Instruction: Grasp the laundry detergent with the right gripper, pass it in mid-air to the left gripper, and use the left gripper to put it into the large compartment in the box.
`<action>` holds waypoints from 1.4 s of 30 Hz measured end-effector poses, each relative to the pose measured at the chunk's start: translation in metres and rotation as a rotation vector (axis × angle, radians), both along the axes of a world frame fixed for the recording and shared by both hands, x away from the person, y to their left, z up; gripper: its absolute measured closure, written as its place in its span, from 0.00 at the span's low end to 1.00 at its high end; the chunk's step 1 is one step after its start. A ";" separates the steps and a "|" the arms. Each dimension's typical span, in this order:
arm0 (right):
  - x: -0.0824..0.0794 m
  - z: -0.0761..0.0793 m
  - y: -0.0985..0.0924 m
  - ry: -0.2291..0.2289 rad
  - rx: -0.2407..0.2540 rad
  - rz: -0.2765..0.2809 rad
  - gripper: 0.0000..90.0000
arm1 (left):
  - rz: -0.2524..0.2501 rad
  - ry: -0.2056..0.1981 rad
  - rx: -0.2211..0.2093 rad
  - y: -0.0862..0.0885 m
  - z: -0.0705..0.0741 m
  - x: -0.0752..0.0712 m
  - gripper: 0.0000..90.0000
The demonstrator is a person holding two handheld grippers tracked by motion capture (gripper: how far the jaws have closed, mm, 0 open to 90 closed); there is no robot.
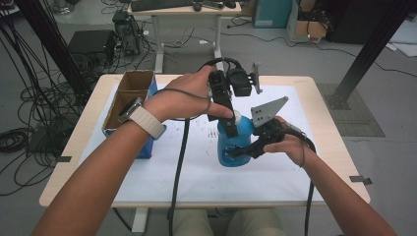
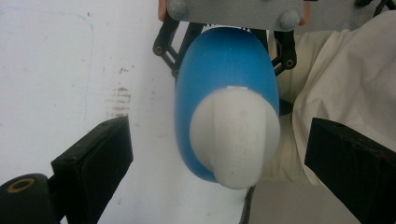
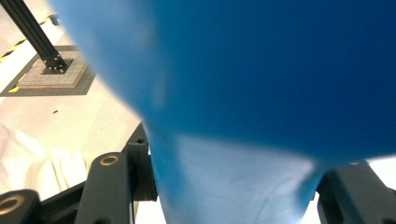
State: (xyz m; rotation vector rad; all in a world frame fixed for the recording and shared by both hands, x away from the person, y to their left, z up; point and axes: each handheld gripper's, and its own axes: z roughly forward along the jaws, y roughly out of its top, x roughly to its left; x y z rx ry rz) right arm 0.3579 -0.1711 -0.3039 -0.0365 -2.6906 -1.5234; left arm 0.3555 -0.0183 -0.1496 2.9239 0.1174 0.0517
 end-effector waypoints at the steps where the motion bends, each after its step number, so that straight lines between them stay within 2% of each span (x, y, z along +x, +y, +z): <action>1: 0.000 0.000 0.000 -0.001 -0.001 0.000 0.47 | 0.003 0.003 -0.005 0.000 0.000 0.000 0.09; 42: 0.002 -0.001 -0.002 0.005 -0.003 -0.004 0.47 | -0.003 0.003 -0.004 -0.001 -0.001 -0.001 0.09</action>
